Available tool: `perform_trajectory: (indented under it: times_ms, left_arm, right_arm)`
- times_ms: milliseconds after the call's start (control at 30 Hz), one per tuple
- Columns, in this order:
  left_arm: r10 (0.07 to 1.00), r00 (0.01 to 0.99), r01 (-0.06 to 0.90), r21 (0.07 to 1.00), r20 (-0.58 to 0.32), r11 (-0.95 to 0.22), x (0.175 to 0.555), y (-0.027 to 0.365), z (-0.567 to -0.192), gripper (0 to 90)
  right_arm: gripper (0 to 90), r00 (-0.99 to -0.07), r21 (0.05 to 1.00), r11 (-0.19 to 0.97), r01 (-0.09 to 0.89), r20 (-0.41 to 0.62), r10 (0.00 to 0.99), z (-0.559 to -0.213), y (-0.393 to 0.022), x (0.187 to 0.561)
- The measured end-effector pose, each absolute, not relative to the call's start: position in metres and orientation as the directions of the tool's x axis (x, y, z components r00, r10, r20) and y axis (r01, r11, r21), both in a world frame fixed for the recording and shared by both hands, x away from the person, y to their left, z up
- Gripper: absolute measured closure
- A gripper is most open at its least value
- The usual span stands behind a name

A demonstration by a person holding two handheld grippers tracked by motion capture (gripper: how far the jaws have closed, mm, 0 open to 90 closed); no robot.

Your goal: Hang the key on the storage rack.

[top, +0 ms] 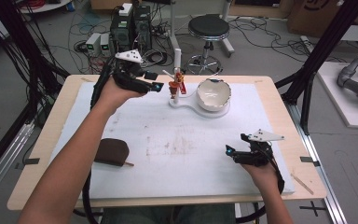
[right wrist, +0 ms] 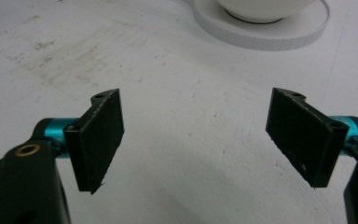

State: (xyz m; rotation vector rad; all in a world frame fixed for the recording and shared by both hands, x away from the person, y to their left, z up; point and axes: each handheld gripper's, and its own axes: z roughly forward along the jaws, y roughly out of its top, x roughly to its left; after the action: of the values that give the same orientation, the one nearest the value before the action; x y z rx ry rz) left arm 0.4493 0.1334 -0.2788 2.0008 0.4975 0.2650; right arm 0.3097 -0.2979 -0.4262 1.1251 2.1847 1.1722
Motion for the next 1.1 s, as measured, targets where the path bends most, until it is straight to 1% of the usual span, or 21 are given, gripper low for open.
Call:
perform_trajectory:
  times_ms: [67,100,267,400,433,533,567,667,733,933,967,1100]
  left_arm:
    - [0.449,0.893,0.238,0.887,-0.039,-0.396,0.443,0.135,-0.284,45.9]
    - [0.447,0.894,0.238,0.885,-0.039,-0.4,0.439,0.136,-0.286,43.6]
    - [0.432,0.9,0.239,0.886,-0.049,-0.398,0.421,0.136,-0.3,40.2]
    - [0.42,0.906,0.242,0.887,-0.062,-0.393,0.408,0.139,-0.311,38.4]
    - [0.418,0.906,0.251,0.888,-0.074,-0.386,0.404,0.14,-0.314,36.1]
    - [0.418,0.904,0.268,0.883,-0.092,-0.386,0.392,0.145,-0.322,35.1]
    - [0.422,0.902,0.27,0.884,-0.093,-0.382,0.384,0.15,-0.327,32.6]
    - [0.428,0.898,0.276,0.886,-0.1,-0.373,0.377,0.155,-0.331,31.8]
    - [0.442,0.892,0.28,0.884,-0.094,-0.375,0.37,0.161,-0.335,29.6]
    - [0.476,0.874,0.292,0.885,-0.094,-0.362,0.352,0.178,-0.345,28.1]
    - [0.481,0.873,0.289,0.884,-0.085,-0.368,0.347,0.182,-0.348,26.5]
    - [0.486,0.87,0.287,0.886,-0.081,-0.366,0.338,0.187,-0.353,26.2]
  right_arm:
    - [19.3,-0.589,0.831,0.319,0.456,0.013,0.808,-0.426,-0.297,0.31]
    - [19.3,-0.591,0.83,0.321,0.456,0.013,0.807,-0.426,-0.295,0.311]
    - [19.3,-0.594,0.828,0.326,0.456,0.011,0.804,-0.426,-0.293,0.311]
    - [19.3,-0.598,0.832,0.327,0.448,0.007,0.802,-0.425,-0.292,0.312]
    - [19.3,-0.6,0.831,0.328,0.448,0.008,0.8,-0.425,-0.291,0.312]
    - [19.2,-0.599,0.831,0.327,0.45,0.01,0.801,-0.425,-0.291,0.311]
    - [19.2,-0.598,0.831,0.326,0.451,0.01,0.801,-0.425,-0.292,0.311]
    - [19.3,-0.6,0.832,0.326,0.449,0.01,0.8,-0.425,-0.292,0.311]
    - [19.3,-0.6,0.832,0.325,0.45,0.011,0.8,-0.425,-0.293,0.312]
    - [19.3,-0.602,0.833,0.326,0.447,0.011,0.799,-0.425,-0.292,0.312]
    - [19.3,-0.603,0.831,0.329,0.448,0.01,0.798,-0.426,-0.292,0.313]
    - [19.3,-0.605,0.831,0.328,0.449,0.012,0.796,-0.426,-0.291,0.313]
